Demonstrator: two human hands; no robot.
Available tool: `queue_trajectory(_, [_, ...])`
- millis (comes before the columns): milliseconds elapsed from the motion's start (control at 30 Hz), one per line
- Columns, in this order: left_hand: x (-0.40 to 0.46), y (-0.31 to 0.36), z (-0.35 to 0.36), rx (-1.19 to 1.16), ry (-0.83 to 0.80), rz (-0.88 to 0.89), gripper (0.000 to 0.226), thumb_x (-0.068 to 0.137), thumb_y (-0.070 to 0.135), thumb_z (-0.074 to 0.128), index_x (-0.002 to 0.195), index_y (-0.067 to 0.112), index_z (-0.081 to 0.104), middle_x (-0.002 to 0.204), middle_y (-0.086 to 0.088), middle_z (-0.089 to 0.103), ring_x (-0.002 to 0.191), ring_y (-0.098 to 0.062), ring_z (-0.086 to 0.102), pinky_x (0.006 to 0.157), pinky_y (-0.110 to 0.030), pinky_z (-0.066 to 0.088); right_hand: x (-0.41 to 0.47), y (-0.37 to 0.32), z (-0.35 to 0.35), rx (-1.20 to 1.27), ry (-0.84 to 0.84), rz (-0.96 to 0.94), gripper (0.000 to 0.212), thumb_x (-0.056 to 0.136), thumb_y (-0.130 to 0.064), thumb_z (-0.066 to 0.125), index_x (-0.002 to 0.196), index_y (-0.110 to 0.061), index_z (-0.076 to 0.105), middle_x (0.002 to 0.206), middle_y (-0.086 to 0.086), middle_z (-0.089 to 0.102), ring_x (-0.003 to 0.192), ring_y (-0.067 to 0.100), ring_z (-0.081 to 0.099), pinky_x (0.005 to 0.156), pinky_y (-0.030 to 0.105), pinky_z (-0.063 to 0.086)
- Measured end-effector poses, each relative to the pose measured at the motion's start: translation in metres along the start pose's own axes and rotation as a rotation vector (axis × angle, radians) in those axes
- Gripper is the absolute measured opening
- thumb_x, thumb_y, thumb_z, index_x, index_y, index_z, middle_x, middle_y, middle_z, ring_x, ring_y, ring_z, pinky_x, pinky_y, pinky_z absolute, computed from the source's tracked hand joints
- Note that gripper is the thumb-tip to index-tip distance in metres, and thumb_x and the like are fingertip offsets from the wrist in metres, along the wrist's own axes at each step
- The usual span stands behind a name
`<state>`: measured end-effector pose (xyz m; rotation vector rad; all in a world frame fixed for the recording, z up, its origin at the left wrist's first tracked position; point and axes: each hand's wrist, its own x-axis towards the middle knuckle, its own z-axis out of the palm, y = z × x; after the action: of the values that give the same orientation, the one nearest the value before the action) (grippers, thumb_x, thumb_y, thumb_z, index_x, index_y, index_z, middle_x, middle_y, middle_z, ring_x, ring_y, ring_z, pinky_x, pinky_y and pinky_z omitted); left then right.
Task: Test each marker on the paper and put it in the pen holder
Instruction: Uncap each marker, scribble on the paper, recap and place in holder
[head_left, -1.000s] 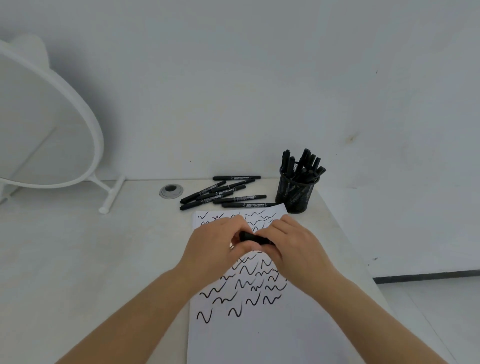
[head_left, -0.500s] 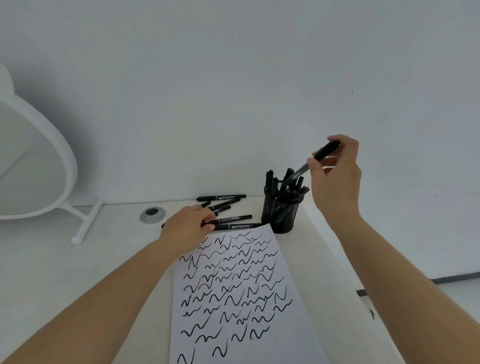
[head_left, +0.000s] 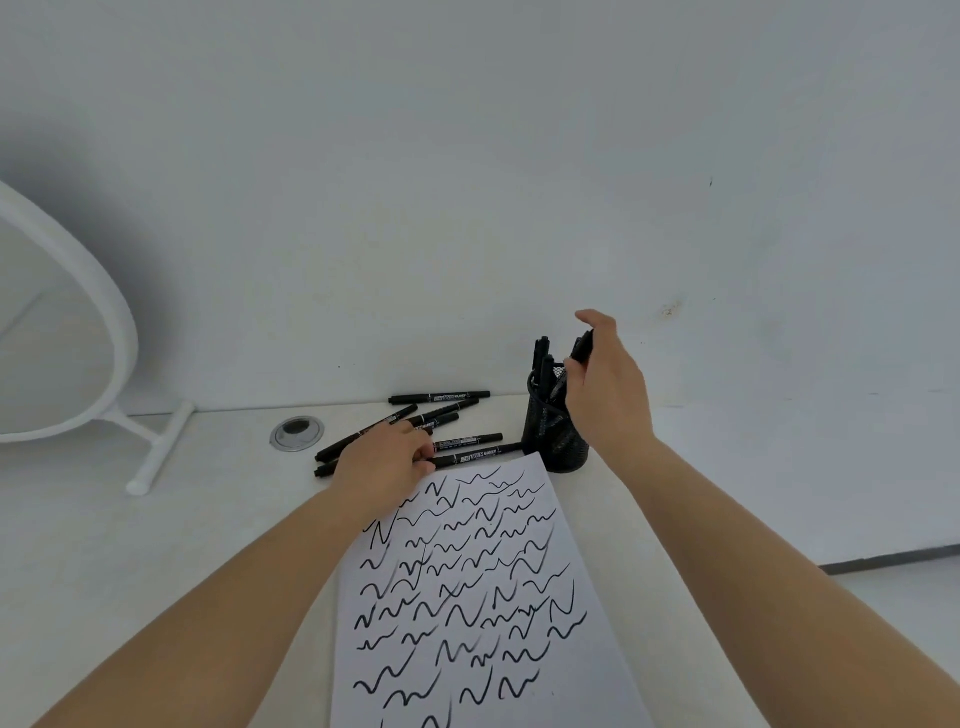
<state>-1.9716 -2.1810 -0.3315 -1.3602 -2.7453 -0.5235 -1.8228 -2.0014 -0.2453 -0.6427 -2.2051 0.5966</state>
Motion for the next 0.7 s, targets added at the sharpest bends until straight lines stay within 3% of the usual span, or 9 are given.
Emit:
queue_trajectory(167, [0.003,0.002,0.001,0.049,0.001,0.007,0.021,0.089,0.040,0.051,0.104,0.031,0.061,0.103,0.011,0.057,0.103,-0.013,0.051,0.080,-0.030,0.043,0.002,-0.002,0.007,-0.097,-0.026,-0.028,0.047,0.089,-0.005,0.046,0.133,-0.013,0.033,0.100,0.013,0.058,0.091,0.032,0.055,0.070,0.030,0.031])
queue_trajectory(300, [0.005,0.004,-0.001,0.177,-0.010,0.048,0.028,0.093,0.039,0.044,0.114,0.028,0.058,0.111,0.007,0.057,0.106,-0.016,0.052,0.080,-0.031,0.042,0.001,0.001,0.013,-0.251,-0.075,-0.058,0.050,0.088,-0.007,0.045,0.137,-0.007,0.032,0.119,0.015,0.055,0.105,0.034,0.051,0.086,0.035,0.034])
queue_trajectory(400, [0.004,0.005,0.000,0.273,-0.023,0.085,0.029,0.097,0.035,0.037,0.119,0.024,0.052,0.115,0.005,0.054,0.108,-0.017,0.050,0.079,-0.032,0.040,0.000,0.003,0.016,-0.336,-0.083,-0.052,0.051,0.089,-0.009,0.045,0.138,-0.007,0.032,0.117,0.014,0.056,0.105,0.032,0.049,0.087,0.034,0.032])
queue_trajectory(567, [-0.001,-0.001,-0.006,0.243,0.047,0.033,0.028,0.098,0.030,0.032,0.117,0.017,0.049,0.118,0.000,0.054,0.106,-0.020,0.050,0.076,-0.033,0.038,0.003,0.009,0.014,-0.529,-0.176,-0.095,0.047,0.091,-0.017,0.041,0.137,-0.010,0.035,0.120,0.009,0.056,0.107,0.028,0.044,0.087,0.034,0.032])
queue_trajectory(700, [-0.011,-0.001,-0.022,0.133,0.090,-0.031,0.028,0.099,0.030,0.029,0.116,0.015,0.046,0.108,-0.004,0.062,0.091,-0.026,0.057,0.067,-0.033,0.039,0.000,-0.001,0.005,-0.489,-0.108,-0.136,0.047,0.090,-0.017,0.045,0.135,-0.008,0.040,0.123,0.012,0.053,0.112,0.031,0.040,0.089,0.036,0.033])
